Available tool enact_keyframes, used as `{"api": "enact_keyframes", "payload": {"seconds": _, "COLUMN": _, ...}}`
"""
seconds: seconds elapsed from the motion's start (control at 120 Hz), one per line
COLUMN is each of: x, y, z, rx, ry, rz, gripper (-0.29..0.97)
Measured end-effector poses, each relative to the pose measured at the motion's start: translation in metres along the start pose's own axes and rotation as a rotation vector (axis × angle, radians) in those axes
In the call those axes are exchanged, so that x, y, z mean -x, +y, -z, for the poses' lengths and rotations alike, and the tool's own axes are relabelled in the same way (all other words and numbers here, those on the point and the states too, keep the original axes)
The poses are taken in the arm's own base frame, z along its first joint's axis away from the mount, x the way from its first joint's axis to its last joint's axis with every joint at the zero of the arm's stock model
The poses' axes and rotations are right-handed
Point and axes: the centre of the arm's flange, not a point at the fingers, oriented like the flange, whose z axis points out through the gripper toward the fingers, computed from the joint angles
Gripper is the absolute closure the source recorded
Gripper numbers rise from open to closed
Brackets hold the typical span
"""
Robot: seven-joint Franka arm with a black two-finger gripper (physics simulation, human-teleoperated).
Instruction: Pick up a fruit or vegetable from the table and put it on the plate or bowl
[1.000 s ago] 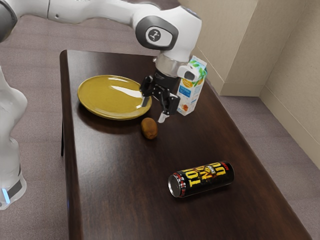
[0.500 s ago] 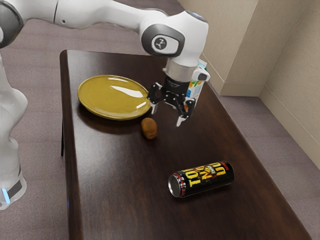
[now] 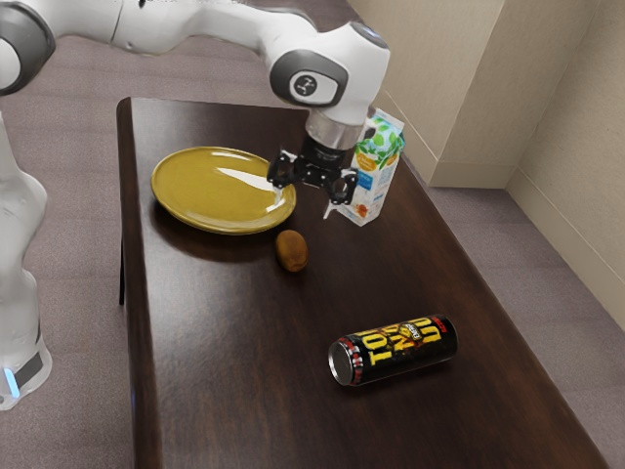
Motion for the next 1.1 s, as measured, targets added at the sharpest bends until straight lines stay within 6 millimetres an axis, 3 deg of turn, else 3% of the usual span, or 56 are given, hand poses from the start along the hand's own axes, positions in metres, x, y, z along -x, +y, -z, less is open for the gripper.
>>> {"api": "enact_keyframes", "payload": {"seconds": 0.483, "x": -0.017, "y": 0.003, "z": -0.046, "rx": 0.014, "ry": -0.112, "rz": 0.314, "gripper": 0.0}}
{"api": "enact_keyframes", "payload": {"seconds": 1.1, "x": -0.035, "y": 0.014, "z": -0.104, "rx": -0.061, "ry": -0.087, "rz": 0.47, "gripper": 0.0}}
